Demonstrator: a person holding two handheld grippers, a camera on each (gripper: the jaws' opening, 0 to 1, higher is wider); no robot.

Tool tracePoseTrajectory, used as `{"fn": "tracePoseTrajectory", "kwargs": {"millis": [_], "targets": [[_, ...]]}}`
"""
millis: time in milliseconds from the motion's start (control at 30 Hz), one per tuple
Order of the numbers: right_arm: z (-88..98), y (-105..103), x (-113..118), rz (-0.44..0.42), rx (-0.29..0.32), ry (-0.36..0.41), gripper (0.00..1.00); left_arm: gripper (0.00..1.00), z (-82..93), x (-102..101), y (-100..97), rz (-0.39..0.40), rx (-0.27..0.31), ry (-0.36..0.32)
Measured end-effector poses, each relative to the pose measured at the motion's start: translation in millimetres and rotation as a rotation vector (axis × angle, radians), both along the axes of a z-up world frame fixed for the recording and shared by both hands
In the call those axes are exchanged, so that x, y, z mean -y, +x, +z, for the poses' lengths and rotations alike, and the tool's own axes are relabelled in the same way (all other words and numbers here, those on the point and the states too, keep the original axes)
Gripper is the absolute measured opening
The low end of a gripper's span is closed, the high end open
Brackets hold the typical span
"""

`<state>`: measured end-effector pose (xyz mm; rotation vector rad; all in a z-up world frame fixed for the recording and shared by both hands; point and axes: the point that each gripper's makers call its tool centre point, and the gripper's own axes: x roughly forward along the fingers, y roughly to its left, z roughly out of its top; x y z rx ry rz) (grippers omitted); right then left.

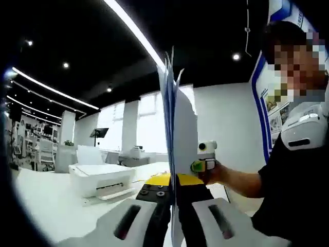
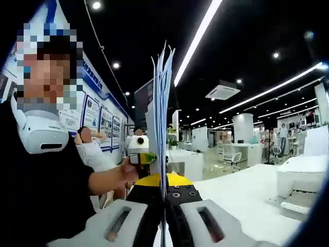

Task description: Organize the stack of printing papers by aligning and flattening the scattered papers on the table

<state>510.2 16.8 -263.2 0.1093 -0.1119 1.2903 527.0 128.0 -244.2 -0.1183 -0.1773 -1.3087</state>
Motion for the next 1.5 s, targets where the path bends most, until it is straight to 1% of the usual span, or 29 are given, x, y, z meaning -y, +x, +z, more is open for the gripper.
{"fn": "tracePoseTrajectory", "kwargs": {"millis": [33, 100, 133, 200, 333, 367, 400, 433, 467, 500, 533, 567, 633, 833, 900, 967, 1000, 1033, 1067, 1100, 1167, 1233, 1300, 1333, 1367, 1400, 1433, 1467, 1500], "targets": [[-2.4, 2.6, 2.0, -0.012, -0.001, 0.012, 0.00, 0.06, -1.7, 2.8, 1.3, 0.010, -0.002, 0.021], [-9.2, 6.2, 4.2, -0.033, -0.009, 0.019, 0.00, 0.06, -5.7, 6.7, 6.0, 0.046, 0.022, 0.064], [-12.5, 8.6, 5.2, -0.051, -0.006, 0.015, 0.00, 0.06, -7.4, 8.6, 6.7, 0.051, 0.028, 0.074], [-17.6, 10.5, 5.6, -0.075, 0.011, 0.004, 0.00, 0.06, -10.3, 10.7, 8.7, 0.053, 0.018, 0.080], [-27.0, 13.5, 7.0, -0.116, 0.053, -0.019, 0.00, 0.07, -22.7, 12.7, 12.5, 0.079, 0.025, 0.107], [-30.1, 14.0, 6.5, -0.114, 0.048, -0.021, 0.00, 0.07, -25.8, 12.8, 13.0, 0.081, 0.024, 0.111], [-34.0, 14.6, 5.8, -0.112, 0.028, -0.025, 0.00, 0.07, -28.9, 12.0, 14.6, 0.083, 0.017, 0.112], [-39.1, 17.3, 6.0, -0.120, 0.015, -0.041, 0.00, 0.07, -32.9, 11.5, 15.9, 0.080, -0.006, 0.109], [-42.5, 19.5, 5.8, -0.131, 0.011, -0.052, 0.04, 0.10, -37.5, 11.7, 17.3, 0.077, -0.027, 0.108], [-44.2, 20.9, 4.9, -0.139, 0.007, -0.056, 0.16, 0.17, -40.5, 11.4, 19.6, 0.086, -0.043, 0.099], [-45.3, 21.8, 3.9, -0.144, 0.004, -0.058, 0.23, 0.23, -42.0, 11.3, 21.2, 0.095, -0.051, 0.094], [-45.6, 21.8, 3.5, -0.143, 0.003, -0.059, 0.25, 0.27, -44.2, 11.6, 22.1, 0.096, -0.055, 0.091], [-45.3, 21.6, 4.1, -0.144, -0.002, -0.059, 0.23, 0.27, -47.1, 12.7, 22.6, 0.090, -0.084, 0.087], [-37.9, 24.2, 6.8, -0.160, 0.008, -0.044, 0.22, 0.30, -45.3, 18.3, 24.3, 0.081, -0.099, 0.077], [-37.6, 24.4, 7.0, -0.162, 0.006, -0.047, 0.21, 0.27, -45.8, 21.8, 23.2, 0.074, -0.102, 0.081], [-37.8, 24.7, 9.5, -0.159, -0.007, -0.048, 0.12, 0.20, -47.1, 23.6, 22.2, 0.070, -0.084, 0.095], [-37.7, 24.0, 10.5, -0.154, -0.010, -0.046, 0.03, 0.14, -47.4, 24.0, 22.1, 0.069, -0.079, 0.100], [-37.4, 22.5, 11.3, -0.148, -0.006, -0.046, 0.00, 0.07, -48.1, 24.7, 20.3, 0.057, -0.069, 0.110], [-36.3, 20.6, 10.2, -0.142, -0.001, -0.048, 0.00, 0.07, -47.5, 25.9, 18.7, 0.048, -0.084, 0.111], [-35.4, 20.5, 10.1, -0.144, 0.002, -0.054, 0.00, 0.07, -46.8, 26.4, 19.7, 0.056, -0.086, 0.116], [-30.3, 18.6, 11.1, -0.139, 0.005, -0.057, 0.00, 0.07, -43.4, 26.5, 17.6, 0.058, -0.073, 0.124], [-24.0, 16.5, 10.8, -0.132, 0.011, -0.046, 0.00, 0.07, -37.5, 25.0, 16.9, 0.060, -0.072, 0.109], [-21.6, 16.0, 9.2, -0.131, 0.016, -0.046, 0.00, 0.07, -35.4, 24.6, 17.3, 0.065, -0.069, 0.106], [-22.8, 19.6, 10.1, -0.149, -0.006, -0.046, 0.00, 0.09, -36.4, 24.4, 18.3, 0.070, -0.066, 0.112], [-24.4, 24.0, 11.9, -0.174, -0.033, -0.044, 0.04, 0.16, -38.6, 24.0, 20.4, 0.084, -0.075, 0.119], [-23.1, 27.2, 13.4, -0.193, -0.040, -0.032, 0.22, 0.29, -39.8, 23.4, 23.8, 0.104, -0.087, 0.115], [-22.9, 30.4, 14.3, -0.211, -0.044, -0.029, 0.36, 0.38, -42.0, 23.6, 25.6, 0.113, -0.113, 0.111], [-24.0, 31.9, 15.3, -0.222, -0.049, -0.034, 0.42, 0.36, -45.3, 24.4, 24.0, 0.096, -0.130, 0.121], [-24.7, 32.1, 16.0, -0.223, -0.052, -0.037, 0.41, 0.35, -46.1, 24.3, 24.1, 0.095, -0.129, 0.122]]}}
